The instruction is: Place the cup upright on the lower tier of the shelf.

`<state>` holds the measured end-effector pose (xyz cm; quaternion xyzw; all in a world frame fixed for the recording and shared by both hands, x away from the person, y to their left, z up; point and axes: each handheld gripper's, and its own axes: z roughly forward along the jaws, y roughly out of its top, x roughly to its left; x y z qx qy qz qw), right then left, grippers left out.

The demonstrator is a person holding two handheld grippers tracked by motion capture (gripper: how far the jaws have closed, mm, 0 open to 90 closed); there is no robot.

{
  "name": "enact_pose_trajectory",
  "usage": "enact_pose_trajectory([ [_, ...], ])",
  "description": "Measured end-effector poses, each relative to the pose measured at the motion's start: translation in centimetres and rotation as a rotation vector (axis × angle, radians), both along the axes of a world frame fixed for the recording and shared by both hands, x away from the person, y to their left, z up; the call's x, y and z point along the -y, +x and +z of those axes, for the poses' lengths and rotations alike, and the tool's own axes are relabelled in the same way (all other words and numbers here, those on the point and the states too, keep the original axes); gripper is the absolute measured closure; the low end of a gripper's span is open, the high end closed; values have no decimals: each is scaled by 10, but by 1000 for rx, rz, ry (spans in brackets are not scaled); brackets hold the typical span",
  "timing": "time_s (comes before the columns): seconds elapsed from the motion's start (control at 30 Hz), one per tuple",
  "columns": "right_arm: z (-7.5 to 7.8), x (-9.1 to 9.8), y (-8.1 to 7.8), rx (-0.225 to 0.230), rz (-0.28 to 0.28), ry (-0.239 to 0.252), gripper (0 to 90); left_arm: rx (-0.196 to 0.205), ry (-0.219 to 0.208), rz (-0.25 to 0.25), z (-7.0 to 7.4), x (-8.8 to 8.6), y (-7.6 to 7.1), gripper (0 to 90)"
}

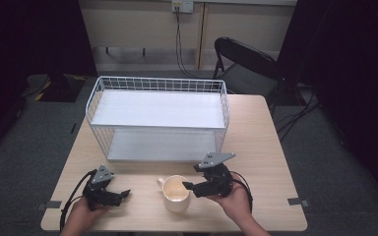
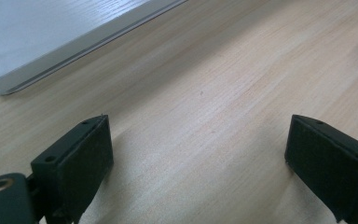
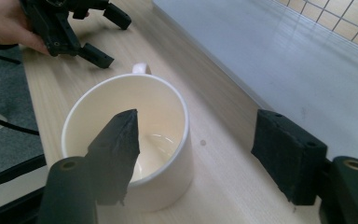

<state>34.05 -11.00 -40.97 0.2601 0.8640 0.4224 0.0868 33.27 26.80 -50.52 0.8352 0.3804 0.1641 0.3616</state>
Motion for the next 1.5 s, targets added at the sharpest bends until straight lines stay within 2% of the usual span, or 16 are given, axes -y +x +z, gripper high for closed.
enact_pose_trajectory([
  [0.07, -2, -4, 0, 6, -9, 0, 343, 0, -1, 0, 0, 0, 0, 72],
  [0.37, -15, -18, 4, -33, -10, 19, 470, 0, 0, 0, 0, 0, 0, 72],
  [0.87, -24, -20, 1, -54, -18, 34, 617, 0, 0, 0, 0, 0, 0, 72],
  [1.17, -26, -20, 3, -64, -29, 19, 716, 0, 0, -1, 0, 0, 0, 72],
  [1.33, -27, -20, 5, -81, -34, 24, 725, 0, 1, -1, 0, 0, 0, 71],
  [1.47, -27, -22, 6, -77, -34, 12, 746, -1, -2, 2, 0, 0, 0, 71],
  [1.5, -27, -24, 6, -69, -39, 1, 785, -1, 0, 0, 0, 0, 0, 71],
])
